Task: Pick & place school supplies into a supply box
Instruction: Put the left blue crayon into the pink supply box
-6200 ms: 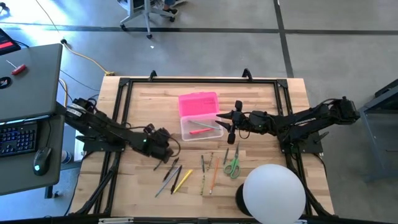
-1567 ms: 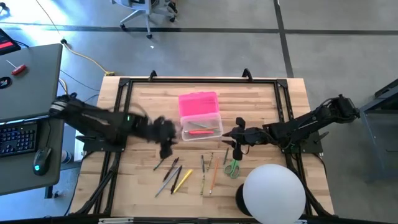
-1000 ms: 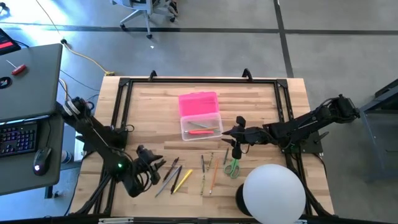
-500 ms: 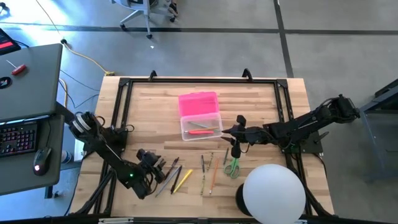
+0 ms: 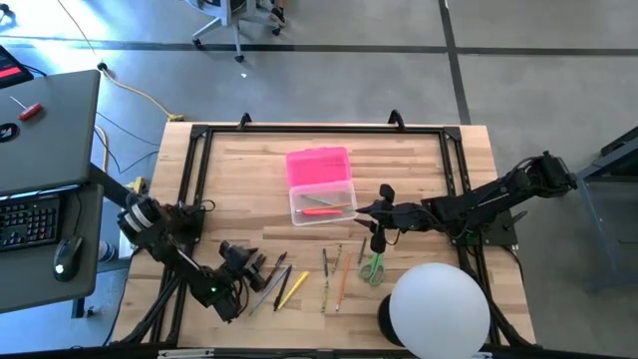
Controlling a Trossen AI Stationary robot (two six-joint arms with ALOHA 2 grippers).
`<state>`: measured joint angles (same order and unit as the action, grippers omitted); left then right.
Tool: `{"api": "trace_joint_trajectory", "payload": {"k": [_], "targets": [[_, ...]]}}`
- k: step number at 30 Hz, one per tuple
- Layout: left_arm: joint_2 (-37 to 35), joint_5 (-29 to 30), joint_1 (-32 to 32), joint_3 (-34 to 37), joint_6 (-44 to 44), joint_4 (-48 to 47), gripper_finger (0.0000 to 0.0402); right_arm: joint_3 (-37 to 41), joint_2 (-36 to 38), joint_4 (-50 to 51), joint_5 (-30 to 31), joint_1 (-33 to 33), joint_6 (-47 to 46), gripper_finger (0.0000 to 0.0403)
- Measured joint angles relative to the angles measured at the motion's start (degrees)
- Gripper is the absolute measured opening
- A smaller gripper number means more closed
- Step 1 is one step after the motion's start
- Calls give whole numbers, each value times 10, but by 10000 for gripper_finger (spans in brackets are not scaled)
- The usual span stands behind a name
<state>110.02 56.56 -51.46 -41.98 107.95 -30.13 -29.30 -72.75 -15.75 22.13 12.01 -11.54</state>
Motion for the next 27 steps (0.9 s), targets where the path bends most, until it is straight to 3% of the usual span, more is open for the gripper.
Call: {"api": "trace_joint_trajectory", "payload": {"k": [7,12,16,21,24,27], "targets": [[74,76,-22,-1,35,16,221,0,0,0,0,0,2,103],[75,71,-30,0,38,15,216,2,0,1,0,0,5,103],[75,69,-36,1,46,11,169,2,0,0,0,0,15,103],[76,78,-36,2,75,1,40,2,0,0,0,0,15,103],[63,91,-35,2,91,-6,31,2,0,0,6,0,15,103],[21,77,-14,2,107,-11,50,2,0,0,22,0,15,103]]}}
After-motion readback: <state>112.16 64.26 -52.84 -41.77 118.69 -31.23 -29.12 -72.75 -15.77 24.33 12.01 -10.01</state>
